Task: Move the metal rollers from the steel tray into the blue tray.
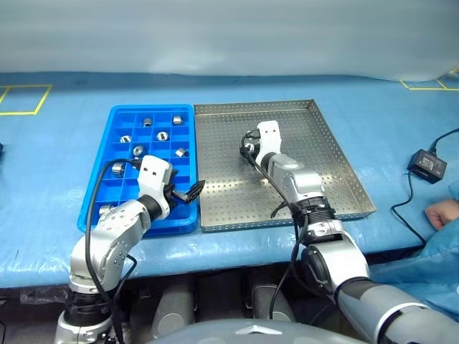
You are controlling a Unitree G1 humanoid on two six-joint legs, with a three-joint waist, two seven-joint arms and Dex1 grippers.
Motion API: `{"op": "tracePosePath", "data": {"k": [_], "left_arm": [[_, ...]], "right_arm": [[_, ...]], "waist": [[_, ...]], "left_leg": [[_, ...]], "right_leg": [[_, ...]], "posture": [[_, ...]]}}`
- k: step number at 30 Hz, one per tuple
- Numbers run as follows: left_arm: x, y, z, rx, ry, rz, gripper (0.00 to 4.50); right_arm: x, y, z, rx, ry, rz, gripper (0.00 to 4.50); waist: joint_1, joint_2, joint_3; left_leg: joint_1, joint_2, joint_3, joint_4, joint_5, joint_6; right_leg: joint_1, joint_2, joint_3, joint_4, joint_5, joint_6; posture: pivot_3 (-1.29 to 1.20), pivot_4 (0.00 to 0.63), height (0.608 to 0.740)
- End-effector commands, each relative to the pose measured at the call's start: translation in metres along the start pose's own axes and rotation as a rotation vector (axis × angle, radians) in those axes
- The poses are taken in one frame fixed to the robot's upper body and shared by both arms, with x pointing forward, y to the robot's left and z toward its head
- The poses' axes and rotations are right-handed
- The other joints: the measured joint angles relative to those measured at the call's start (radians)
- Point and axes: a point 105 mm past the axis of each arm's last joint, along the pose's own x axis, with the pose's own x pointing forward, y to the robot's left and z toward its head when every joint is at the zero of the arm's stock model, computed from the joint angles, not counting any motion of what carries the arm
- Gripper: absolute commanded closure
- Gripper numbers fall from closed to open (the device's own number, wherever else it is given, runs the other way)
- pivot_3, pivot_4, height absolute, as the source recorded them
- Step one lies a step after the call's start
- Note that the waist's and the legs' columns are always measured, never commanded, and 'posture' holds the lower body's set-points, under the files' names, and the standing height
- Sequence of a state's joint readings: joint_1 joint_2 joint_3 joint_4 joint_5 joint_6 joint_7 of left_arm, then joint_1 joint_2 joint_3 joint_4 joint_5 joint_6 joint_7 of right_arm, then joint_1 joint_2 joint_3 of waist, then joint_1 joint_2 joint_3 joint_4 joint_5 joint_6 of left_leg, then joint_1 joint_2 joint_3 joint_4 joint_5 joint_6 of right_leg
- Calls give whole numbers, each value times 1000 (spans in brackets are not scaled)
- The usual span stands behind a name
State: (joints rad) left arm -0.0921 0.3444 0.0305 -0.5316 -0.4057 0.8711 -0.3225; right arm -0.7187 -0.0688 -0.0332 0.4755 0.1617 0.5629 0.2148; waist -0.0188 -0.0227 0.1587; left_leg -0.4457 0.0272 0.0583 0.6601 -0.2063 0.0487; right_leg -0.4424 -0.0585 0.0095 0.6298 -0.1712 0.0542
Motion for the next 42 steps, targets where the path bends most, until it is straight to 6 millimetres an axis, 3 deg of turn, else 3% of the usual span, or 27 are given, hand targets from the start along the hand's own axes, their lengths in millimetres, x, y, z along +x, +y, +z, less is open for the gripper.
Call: {"op": "tracePosePath", "data": {"k": [1, 4, 5, 9, 11, 16, 22, 29, 38, 42], "left_arm": [[-13, 6, 21, 57, -60, 38, 0], [-27, 24, 21, 92, -32, 126, 0], [-30, 27, 21, 98, -25, 145, 0], [-44, 43, 15, 103, 16, 222, 0], [-49, 50, 13, 108, 32, 257, 0], [-58, 74, 12, 112, 61, 373, 0], [-63, 80, 10, 127, 86, 410, 0], [-72, 82, 2, 101, 96, 448, 0], [-73, 79, 0, 84, 88, 456, 0], [-73, 78, 0, 81, 83, 457, 0]], "right_arm": [[-18, 30, 37, -48, -144, 155, 2746], [-66, 94, 37, -188, -190, 553, 2746], [-79, 106, 32, -229, -186, 629, 2746], [-107, 129, 23, -289, -181, 748, 2746], [-112, 135, 22, -288, -179, 764, 2746], [-109, 168, 8, -376, -121, 846, 2746], [-85, 195, -9, -381, -56, 850, 2746], [-79, 209, -26, -399, -1, 899, 2746], [-80, 222, -23, -396, -17, 951, 2746], [-72, 226, -26, -376, 3, 952, 2746]], "waist": [[1, 0, 0], [4, 0, 0], [5, 1, 0], [8, 0, 0], [8, 0, 0], [7, 0, 0], [9, 0, 0], [11, -1, 0], [19, -1, 0], [23, -1, 0]], "left_leg": [[0, 0, 0, 0, 0, 0], [0, 1, -1, -1, 0, 0], [0, 1, -1, -2, 0, 0], [1, 1, -1, -3, 0, -1], [1, 1, -1, -2, 1, -2], [4, 1, -1, -1, -1, -8], [3, 3, -3, -4, 1, -10], [0, 2, -4, -4, 3, -6], [1, 3, -7, -4, 2, -13], [1, 3, -8, -5, 2, -13]], "right_leg": [[0, 0, 0, 0, 0, 0], [0, 0, 0, -1, 0, 0], [0, 0, 0, -1, 0, 0], [0, 0, -1, -2, -1, -1], [0, -1, -1, -1, -2, 1], [-2, -3, -4, -2, -3, 3], [-2, -2, -8, -1, 1, -4], [-2, -2, -10, -2, 1, -5], [-3, -2, -13, -2, 1, -5], [-2, -1, -13, -2, 0, -6]], "posture": [[65, 150, 740], [73, 150, 740], [70, 150, 740], [61, 150, 740], [55, 150, 740], [40, 150, 740], [61, 150, 740], [100, 150, 740], [125, 150, 740], [133, 150, 740]]}}
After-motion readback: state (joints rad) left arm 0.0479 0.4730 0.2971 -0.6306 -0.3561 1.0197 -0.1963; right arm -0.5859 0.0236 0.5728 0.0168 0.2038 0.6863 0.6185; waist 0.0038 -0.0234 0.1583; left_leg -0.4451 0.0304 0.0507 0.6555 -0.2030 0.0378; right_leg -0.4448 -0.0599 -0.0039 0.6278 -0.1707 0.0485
